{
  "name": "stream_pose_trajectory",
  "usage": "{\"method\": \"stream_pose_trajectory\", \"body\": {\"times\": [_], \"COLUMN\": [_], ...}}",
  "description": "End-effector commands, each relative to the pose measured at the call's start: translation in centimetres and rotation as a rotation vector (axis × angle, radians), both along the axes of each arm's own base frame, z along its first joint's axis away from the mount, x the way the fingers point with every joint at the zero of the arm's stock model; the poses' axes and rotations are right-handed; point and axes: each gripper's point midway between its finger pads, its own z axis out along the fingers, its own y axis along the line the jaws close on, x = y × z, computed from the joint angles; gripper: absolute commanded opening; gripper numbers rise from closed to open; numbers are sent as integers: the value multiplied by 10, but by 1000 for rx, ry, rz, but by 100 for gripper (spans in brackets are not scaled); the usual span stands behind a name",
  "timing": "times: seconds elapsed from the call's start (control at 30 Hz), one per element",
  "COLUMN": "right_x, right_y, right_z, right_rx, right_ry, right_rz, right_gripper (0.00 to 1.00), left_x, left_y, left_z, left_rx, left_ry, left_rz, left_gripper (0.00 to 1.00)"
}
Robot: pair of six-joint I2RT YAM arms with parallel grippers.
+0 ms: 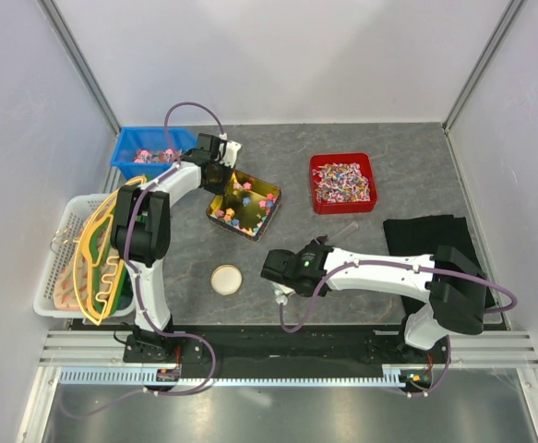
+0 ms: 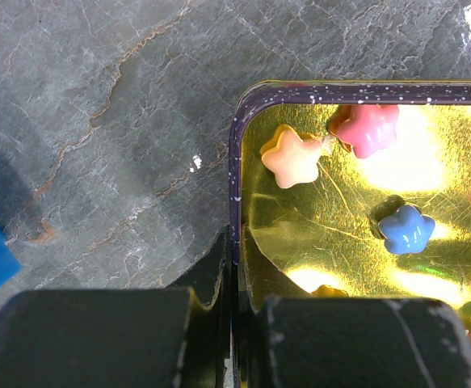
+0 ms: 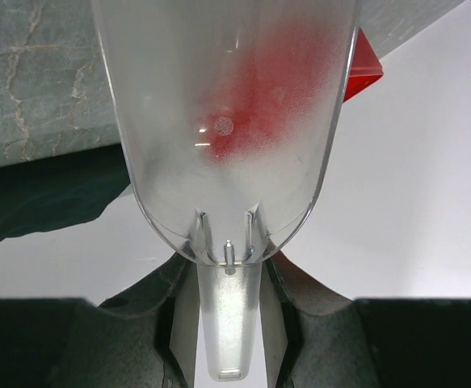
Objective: Pack the candies
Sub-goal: Place the fake candies in the packing bottle, then scoop the fake candies from the storage box.
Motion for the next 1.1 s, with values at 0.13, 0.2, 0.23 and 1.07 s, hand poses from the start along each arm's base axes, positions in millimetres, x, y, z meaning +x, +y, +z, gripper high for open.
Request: {"method": "stream_pose_trajectory", "body": {"times": [0.13, 0.2, 0.23, 1.07], "right_x": [41, 59, 65, 182], "right_y": [27, 33, 34, 51], "right_z": [59, 73, 76, 75], "right_rx": [230, 322, 333, 143], "right_ry": [-113, -157, -173, -425], "right_rz": [-65, -86, -84, -112], "right_gripper": [0, 0, 0, 0], "left_x": [13, 11, 11, 11], "left_y": [-12, -15, -17, -22], "left_z": [20, 21, 23, 113], "left_rx": [-85, -99, -108, 109], "left_ry": [-37, -34, -37, -434], "left_rz": [-5, -21, -30, -93], "left_gripper": [2, 2, 2, 2]}}
